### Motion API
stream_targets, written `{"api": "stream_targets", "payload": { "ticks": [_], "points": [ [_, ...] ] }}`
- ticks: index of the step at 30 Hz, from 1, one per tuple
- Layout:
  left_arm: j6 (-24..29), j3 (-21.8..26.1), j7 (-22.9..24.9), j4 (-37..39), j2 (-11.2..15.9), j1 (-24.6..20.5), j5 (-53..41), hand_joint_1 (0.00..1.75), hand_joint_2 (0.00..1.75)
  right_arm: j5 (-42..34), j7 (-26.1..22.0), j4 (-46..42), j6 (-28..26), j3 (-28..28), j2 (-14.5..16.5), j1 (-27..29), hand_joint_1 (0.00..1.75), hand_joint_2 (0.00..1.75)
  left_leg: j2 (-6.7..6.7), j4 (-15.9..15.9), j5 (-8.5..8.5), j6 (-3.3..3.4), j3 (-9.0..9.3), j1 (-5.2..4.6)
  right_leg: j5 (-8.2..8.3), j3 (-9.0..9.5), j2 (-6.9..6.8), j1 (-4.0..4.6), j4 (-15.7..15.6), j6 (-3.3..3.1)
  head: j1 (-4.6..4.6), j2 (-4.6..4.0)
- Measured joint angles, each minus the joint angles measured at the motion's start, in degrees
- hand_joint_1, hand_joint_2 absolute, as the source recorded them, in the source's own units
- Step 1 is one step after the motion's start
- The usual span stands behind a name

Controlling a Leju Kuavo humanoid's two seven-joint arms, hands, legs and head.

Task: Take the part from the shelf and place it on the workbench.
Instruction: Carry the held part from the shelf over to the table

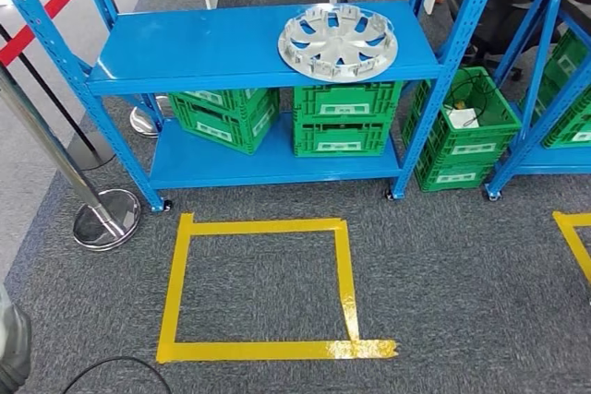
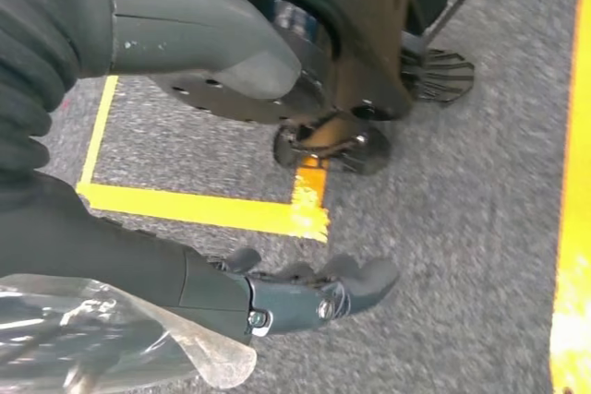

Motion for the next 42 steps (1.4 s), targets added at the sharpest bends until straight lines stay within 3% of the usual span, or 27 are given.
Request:
{"api": "stream_targets", "payload": {
  "ticks": [2, 3, 4, 5, 6, 8, 10, 12, 13, 14, 15, 17, 19, 20, 21, 23, 25, 26, 28, 29, 31, 33, 35, 36, 38, 40, 42],
  "points": [
    [0.4, -0.4, 0.0, 0.0, 0.4, -0.1, 0.1, 1.75, 1.75, 0.7, -0.3, 0.0, 0.1, -0.1, 0.1, 0.0, 0.00, 1.75, -0.17, 6.5, -6.16, -0.79, -1.22, 0.43, 0.98, -1.78, -0.62, -0.10, 0.6, -0.49, -0.22, 0.00],
    [0.5, -0.7, 0.0, 0.1, 0.6, -0.1, 0.0, 1.75, 1.75, 1.1, -0.5, 0.0, 0.1, -0.2, 0.1, 0.0, 0.00, 1.75, -0.17, 10.3, -8.28, -1.11, -1.65, 0.65, 1.42, -2.76, -1.01, -0.10, 1.0, -0.50, -0.29, 0.00],
    [0.6, -1.0, 0.0, 0.1, 0.8, -0.1, 0.0, 1.75, 1.75, 1.5, -0.7, 0.0, 0.2, -0.3, 0.1, 0.0, 0.00, 1.75, -0.17, 13.2, -8.97, -1.36, -1.67, 0.84, 1.85, -3.65, -1.46, -0.10, 1.5, -0.44, -0.31, 0.00],
    [0.8, -1.2, 0.0, 0.1, 1.0, -0.1, 0.1, 1.75, 1.75, 1.9, -1.0, 0.0, 0.2, -0.5, 0.1, -0.1, 0.00, 1.75, -0.15, 14.5, -8.28, -1.55, -1.04, 1.02, 2.23, -4.61, -1.94, -0.14, 2.1, -0.35, -0.33, 0.00],
    [0.9, -1.4, 0.0, 0.1, 1.2, -0.2, 0.1, 1.75, 1.75, 2.3, -1.2, 0.0, 0.3, -0.7, 0.1, -0.1, 0.00, 1.75, -0.08, 13.7, -6.61, -1.66, 0.43, 1.16, 2.55, -5.52, -2.42, -0.19, 2.7, -0.22, -0.34, 0.00],
    [1.2, -1.7, 0.0, 0.2, 1.5, -0.6, 0.1, 1.75, 1.75, 3.2, -1.7, 0.1, 0.4, -1.2, 0.1, -0.3, 0.00, 1.75, 1.07, 6.9, -4.11, -1.67, 5.44, 1.21, 3.01, -7.07, -3.42, -0.19, 3.8, 0.12, -0.40, 0.00],
    [1.2, -2.0, 0.0, 0.2, 1.7, -1.2, 0.2, 1.75, 1.75, 4.1, -2.1, 0.2, 0.4, -1.7, 0.0, -0.5, 0.00, 1.75, 2.46, 0.2, -4.36, -1.12, 9.18, 0.80, 3.59, -8.08, -4.43, -0.05, 4.5, 0.66, -0.39, 0.00],
    [1.3, -2.1, 0.0, 0.2, 1.8, -1.5, 0.5, 1.75, 1.75, 4.8, -2.5, 0.4, 0.4, -2.3, 0.0, -0.8, 0.00, 1.75, 2.37, -1.8, -4.65, -0.29, 9.49, 0.44, 4.35, -8.56, -5.40, 0.00, 4.6, 1.18, -0.34, 0.00],
    [1.5, -2.2, 0.0, 0.2, 2.0, -1.5, 0.6, 1.75, 1.75, 5.1, -2.7, 0.5, 0.4, -2.6, -0.1, -1.0, 0.00, 1.75, 1.90, -2.3, -4.38, 0.10, 9.33, 0.58, 4.33, -8.82, -5.41, -0.06, 4.6, 1.41, -0.35, 0.00],
    [1.8, -2.3, 0.0, 0.2, 2.2, -1.5, 0.7, 1.75, 1.75, 5.6, -2.9, 0.6, 0.3, -2.9, -0.2, -1.2, 0.00, 1.75, 1.38, -2.7, -4.05, 0.58, 9.06, 0.71, 3.59, -9.32, -4.51, -0.18, 5.1, 1.64, -0.34, 0.01],
    [2.3, -2.5, 0.0, 0.3, 2.5, -1.7, 0.9, 1.75, 1.75, 6.1, -3.3, 0.8, 0.1, -3.1, -0.2, -1.4, 0.00, 1.75, 0.89, -3.1, -3.67, 1.06, 8.68, 0.88, 2.05, -10.08, -3.11, -0.31, 6.5, 1.87, -0.28, 0.01],
    [3.2, -3.0, 0.0, 0.5, 3.3, -2.1, 1.2, 1.75, 1.75, 7.1, -3.9, 1.5, -0.6, -3.8, -0.4, -1.9, 0.00, 1.75, -0.11, -3.2, -2.89, 1.68, 7.51, 0.92, -2.67, -12.39, -0.14, -0.53, 12.8, 2.20, -0.02, 0.01],
    [4.0, -3.4, 0.0, 0.8, 4.1, -2.3, 1.4, 1.75, 1.75, 8.0, -4.3, 2.4, -1.1, -4.2, -0.6, -2.5, 0.00, 1.75, -1.01, -2.9, -2.15, 1.82, 6.20, 0.70, -5.42, -13.99, 0.65, -0.52, 19.5, 2.27, 0.16, 0.00],
    [4.2, -3.6, 0.0, 0.9, 4.5, -2.4, 1.5, 1.75, 1.75, 8.4, -4.5, 2.9, -1.3, -4.3, -0.7, -2.8, 0.00, 1.75, -1.56, -2.8, -1.81, 1.82, 5.59, 0.55, -5.02, -13.71, 0.75, -0.48, 20.4, 2.16, 0.18, 0.00],
    [4.5, -3.8, 0.0, 1.0, 4.8, -2.5, 1.5, 1.75, 1.75, 8.7, -4.6, 3.3, -1.5, -4.4, -0.9, -3.2, 0.00, 1.75, -2.13, -2.6, -1.43, 1.80, 5.06, 0.42, -3.60, -12.43, 0.89, -0.45, 19.1, 1.94, 0.19, 0.00],
    [5.2, -4.3, 0.0, 1.1, 5.4, -2.7, 1.5, 1.75, 1.75, 9.1, -5.0, 4.3, -2.1, -4.5, -1.1, -3.9, 0.00, 1.75, -3.41, -2.6, -0.63, 1.61, 4.24, 0.23, -0.35, -7.47, 2.50, -0.40, 11.4, 1.12, 0.17, 0.00],
    [5.9, -4.8, 0.0, 1.2, 6.0, -2.9, 1.5, 1.75, 1.75, 9.4, -5.2, 5.1, -2.5, -4.7, -1.3, -4.5, 0.00, 1.75, -4.62, -2.5, 0.25, 1.14, 3.60, 0.15, 0.46, -3.06, 4.55, -0.41, 4.2, 0.64, 0.13, 0.00],
    [6.2, -5.1, 0.0, 1.2, 6.2, -2.9, 1.4, 1.75, 1.75, 9.4, -5.3, 5.5, -2.6, -4.9, -1.3, -4.8, 0.00, 1.75, -5.18, -2.5, 0.70, 0.80, 3.33, 0.23, 0.12, -2.24, 4.94, -0.37, 2.7, 0.60, 0.09, 0.00],
    [6.7, -5.4, 0.0, 1.2, 6.8, -2.9, 1.3, 1.75, 1.75, 9.6, -5.5, 6.1, -2.8, -5.1, -1.3, -5.1, 0.00, 1.75, -6.24, -2.4, 1.39, 0.09, 2.95, 0.39, 0.48, -2.33, 3.80, -0.38, 1.9, 0.59, 0.11, 0.00],
    [6.9, -5.5, 0.0, 1.2, 7.0, -2.8, 1.2, 1.75, 1.75, 9.7, -5.5, 6.3, -2.8, -5.2, -1.3, -5.2, 0.00, 1.75, -5.96, -2.0, 1.02, -0.19, 2.62, 0.38, 0.81, -2.66, 3.05, -0.50, 1.8, 0.37, 0.08, 0.00],
    [7.4, -5.7, 0.0, 1.2, 7.5, -2.8, 1.1, 1.75, 1.75, 9.9, -5.5, 6.5, -2.8, -5.4, -1.3, -5.3, 0.00, 1.75, -3.83, 1.6, -2.37, -0.82, 1.19, 0.44, 1.53, -3.26, 1.37, -0.82, 1.5, -0.17, -0.32, 0.00],
    [7.8, -6.0, 0.0, 1.3, 7.9, -2.9, 1.1, 1.75, 1.75, 10.2, -5.6, 6.6, -2.8, -5.5, -1.3, -5.3, 0.00, 1.75, -1.75, 8.9, -7.29, -1.70, -1.01, 0.86, 1.94, -3.81, -0.35, -0.77, 1.5, -0.31, -0.75, 0.00],
    [8.2, -6.3, 0.0, 1.5, 8.3, -2.9, 1.1, 1.75, 1.75, 10.3, -5.6, 6.8, -2.8, -5.6, -1.3, -5.3, 0.00, 1.75, -1.19, 13.8, -8.89, -2.45, -1.64, 1.47, 2.17, -4.32, -2.12, -0.77, 1.8, -0.13, -0.76, 0.00],
    [8.4, -6.4, 0.0, 1.5, 8.4, -2.9, 1.1, 1.75, 1.75, 10.4, -5.6, 6.9, -2.8, -5.7, -1.3, -5.4, 0.00, 1.75, -0.97, 13.1, -8.02, -2.72, -0.53, 1.75, 2.22, -4.56, -2.95, -0.81, 1.9, -0.03, -0.76, 0.00],
    [8.9, -6.7, 0.0, 1.6, 8.7, -2.9, 1.2, 1.75, 1.75, 10.5, -5.6, 7.0, -2.9, -5.7, -1.3, -5.4, 0.00, 1.75, 0.52, 5.9, -5.07, -3.02, 4.27, 2.13, 2.17, -4.66, -4.44, -0.87, 2.4, 0.25, -0.76, 0.00],
    [9.7, -6.9, 0.0, 1.6, 8.8, -2.9, 1.4, 1.75, 1.75, 10.5, -5.6, 7.1, -3.1, -5.7, -1.4, -5.5, 0.00, 1.75, 2.63, -0.9, -3.51, -2.53, 8.06, 1.82, 2.17, -4.72, -5.62, -0.70, 2.9, 0.79, -0.76, 0.00],
    [10.3, -7.0, 0.0, 1.6, 8.9, -2.8, 1.6, 1.75, 1.75, 10.6, -5.6, 7.3, -3.3, -5.7, -1.4, -5.7, 0.00, 1.75, 3.05, -2.5, -3.50, -1.47, 8.38, 1.30, 2.41, -4.81, -6.60, -0.49, 3.1, 1.44, -0.82, 0.00]
  ]
}}
